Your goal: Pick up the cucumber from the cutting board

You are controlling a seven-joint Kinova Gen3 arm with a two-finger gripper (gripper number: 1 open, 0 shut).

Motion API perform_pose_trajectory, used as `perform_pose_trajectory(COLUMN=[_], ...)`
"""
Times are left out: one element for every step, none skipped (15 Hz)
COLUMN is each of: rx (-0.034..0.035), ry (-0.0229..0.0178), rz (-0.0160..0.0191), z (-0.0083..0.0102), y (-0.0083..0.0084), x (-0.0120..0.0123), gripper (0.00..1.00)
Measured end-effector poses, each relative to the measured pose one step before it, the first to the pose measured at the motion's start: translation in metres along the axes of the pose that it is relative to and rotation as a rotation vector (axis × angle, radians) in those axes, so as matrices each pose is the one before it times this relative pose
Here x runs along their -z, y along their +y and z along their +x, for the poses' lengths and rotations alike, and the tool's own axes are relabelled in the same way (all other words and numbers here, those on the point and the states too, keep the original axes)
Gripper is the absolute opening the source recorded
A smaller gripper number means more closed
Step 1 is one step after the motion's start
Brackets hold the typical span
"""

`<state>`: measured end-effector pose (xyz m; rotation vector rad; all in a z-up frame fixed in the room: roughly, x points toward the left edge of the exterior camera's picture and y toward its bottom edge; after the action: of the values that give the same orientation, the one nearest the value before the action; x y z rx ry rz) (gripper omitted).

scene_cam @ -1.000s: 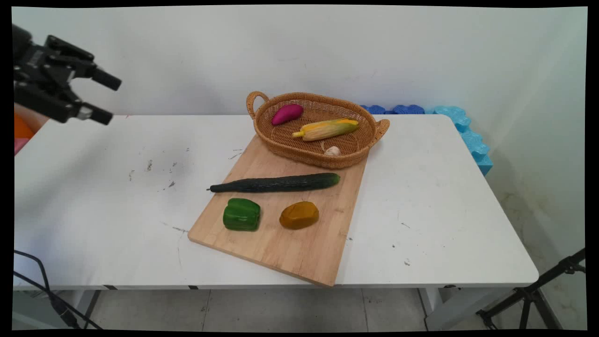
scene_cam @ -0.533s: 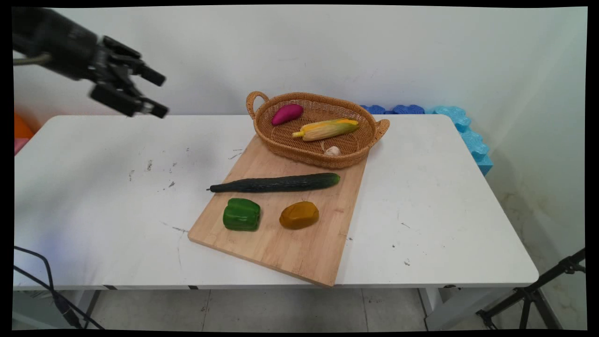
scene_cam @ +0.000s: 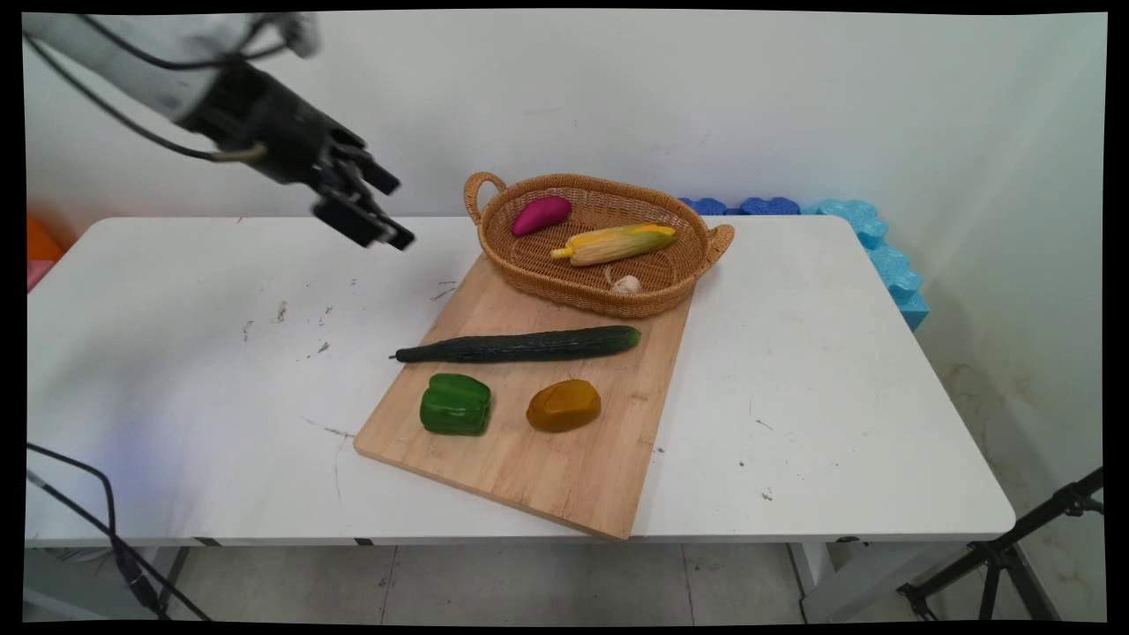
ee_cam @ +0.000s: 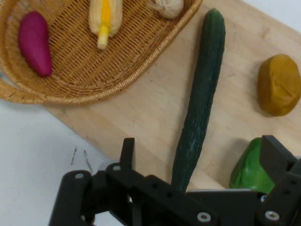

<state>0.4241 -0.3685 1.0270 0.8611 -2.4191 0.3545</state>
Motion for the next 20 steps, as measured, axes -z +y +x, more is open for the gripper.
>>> perform_pose_trajectory(rx=[-0.00277,-0.00176,-0.00176,-0.00078,-0.00055,-0.00020,-0.00003,0.00081,0.00082,0.00012,-0.00066,-0.00014,0.00051,0.00105,0.00079,-0.00073,-0.00337,-0.00312,-0.00320,-0.00500], ry=[-0.01604,-0.01076,-0.01576,-0.01027,-0.01407,-0.00923,-0.01276,-0.01447,-0.01326,-0.01070,-0.00999,-0.00904,-0.00675,-0.00666,-0.00603,-0.00470,-0.00524,-0.00385,-0.00349,-0.00432], rz=[-0.00512,-0.00490,-0.00744,-0.00637,-0.00882,-0.00632,-0.00888,-0.00983,-0.00918,-0.00678,-0.00583,-0.00461,-0.00309,-0.00298,-0.00317,-0.00291,-0.00181,-0.00042,-0.00020,-0.00004], z=[0.00491,0.00288,0.00388,0.00269,0.00387,0.00244,0.00355,0.00356,0.00347,0.00270,0.00310,0.00278,0.00203,0.00230,0.00181,0.00169,0.00171,0.00122,0.00128,0.00101], y=[-0.00129,-0.00053,-0.00085,-0.00054,-0.00092,-0.00050,-0.00067,-0.00069,-0.00058,-0.00034,-0.00059,-0.00057,-0.00041,-0.00023,0.00001,0.00028,0.00020,0.00010,0.00001,0.00028], x=[-0.01293,-0.00859,-0.01227,-0.00824,-0.01177,-0.00782,-0.01102,-0.01208,-0.01173,-0.00975,-0.01128,-0.01065,-0.00856,-0.00973,-0.00914,-0.00763,-0.00912,-0.00636,-0.00597,-0.00628], gripper=[1.00,1.00,1.00,1.00,1.00,1.00,1.00,1.00,1.00,1.00,1.00,1.00,1.00,1.00,1.00,1.00,1.00,1.00,1.00,1.00])
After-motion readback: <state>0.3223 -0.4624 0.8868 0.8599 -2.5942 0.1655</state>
